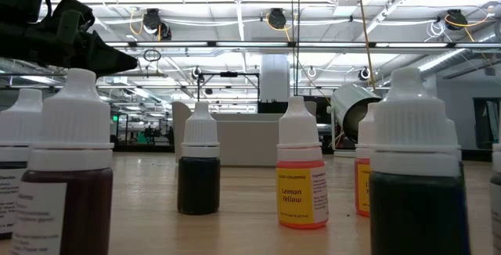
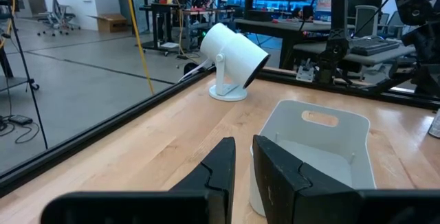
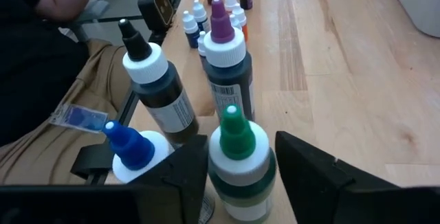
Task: Pick & Place food coloring
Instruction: Put the big green food coloring bottle into the gray bin
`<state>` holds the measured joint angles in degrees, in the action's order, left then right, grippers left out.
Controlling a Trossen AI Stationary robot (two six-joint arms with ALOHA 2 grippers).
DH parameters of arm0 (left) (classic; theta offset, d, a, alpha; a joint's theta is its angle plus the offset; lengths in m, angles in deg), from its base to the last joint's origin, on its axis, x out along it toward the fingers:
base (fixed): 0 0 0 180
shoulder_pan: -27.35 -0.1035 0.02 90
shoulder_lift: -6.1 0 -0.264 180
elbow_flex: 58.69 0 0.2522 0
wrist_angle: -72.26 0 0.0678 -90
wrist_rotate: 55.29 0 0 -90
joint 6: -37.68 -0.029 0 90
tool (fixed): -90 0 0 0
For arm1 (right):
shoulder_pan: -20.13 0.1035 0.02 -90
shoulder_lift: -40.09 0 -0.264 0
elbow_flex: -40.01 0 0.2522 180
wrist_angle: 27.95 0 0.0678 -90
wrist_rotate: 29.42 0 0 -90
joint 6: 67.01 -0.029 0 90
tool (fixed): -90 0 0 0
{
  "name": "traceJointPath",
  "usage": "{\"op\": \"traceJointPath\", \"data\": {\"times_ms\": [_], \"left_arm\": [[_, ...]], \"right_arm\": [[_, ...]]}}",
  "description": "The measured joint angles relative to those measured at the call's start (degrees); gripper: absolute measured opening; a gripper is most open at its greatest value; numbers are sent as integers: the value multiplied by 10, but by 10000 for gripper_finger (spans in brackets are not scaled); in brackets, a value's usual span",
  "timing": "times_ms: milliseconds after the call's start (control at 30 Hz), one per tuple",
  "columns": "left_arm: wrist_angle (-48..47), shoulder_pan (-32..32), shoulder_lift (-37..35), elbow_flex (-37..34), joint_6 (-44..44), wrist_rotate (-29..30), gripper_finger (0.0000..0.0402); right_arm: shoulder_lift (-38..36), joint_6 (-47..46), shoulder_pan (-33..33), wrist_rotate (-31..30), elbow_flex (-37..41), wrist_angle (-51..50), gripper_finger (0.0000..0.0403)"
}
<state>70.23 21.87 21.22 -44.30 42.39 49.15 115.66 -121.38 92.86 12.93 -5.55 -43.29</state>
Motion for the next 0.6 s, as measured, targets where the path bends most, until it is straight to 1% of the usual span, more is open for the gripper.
{"op": "traceJointPath", "data": {"times_ms": [133,200,367,500,600], "left_arm": [[0,0,0,0,0,0,58],[0,0,0,0,0,0,58],[0,0,0,0,0,0,58],[0,0,0,0,0,0,58],[1,0,0,0,0,0,58]], "right_arm": [[0,4,0,1,0,-1,117],[0,15,0,6,0,1,106],[0,42,0,-1,0,0,106],[-1,68,-1,-27,0,-4,107],[-14,75,-9,-32,0,-15,108]]}}
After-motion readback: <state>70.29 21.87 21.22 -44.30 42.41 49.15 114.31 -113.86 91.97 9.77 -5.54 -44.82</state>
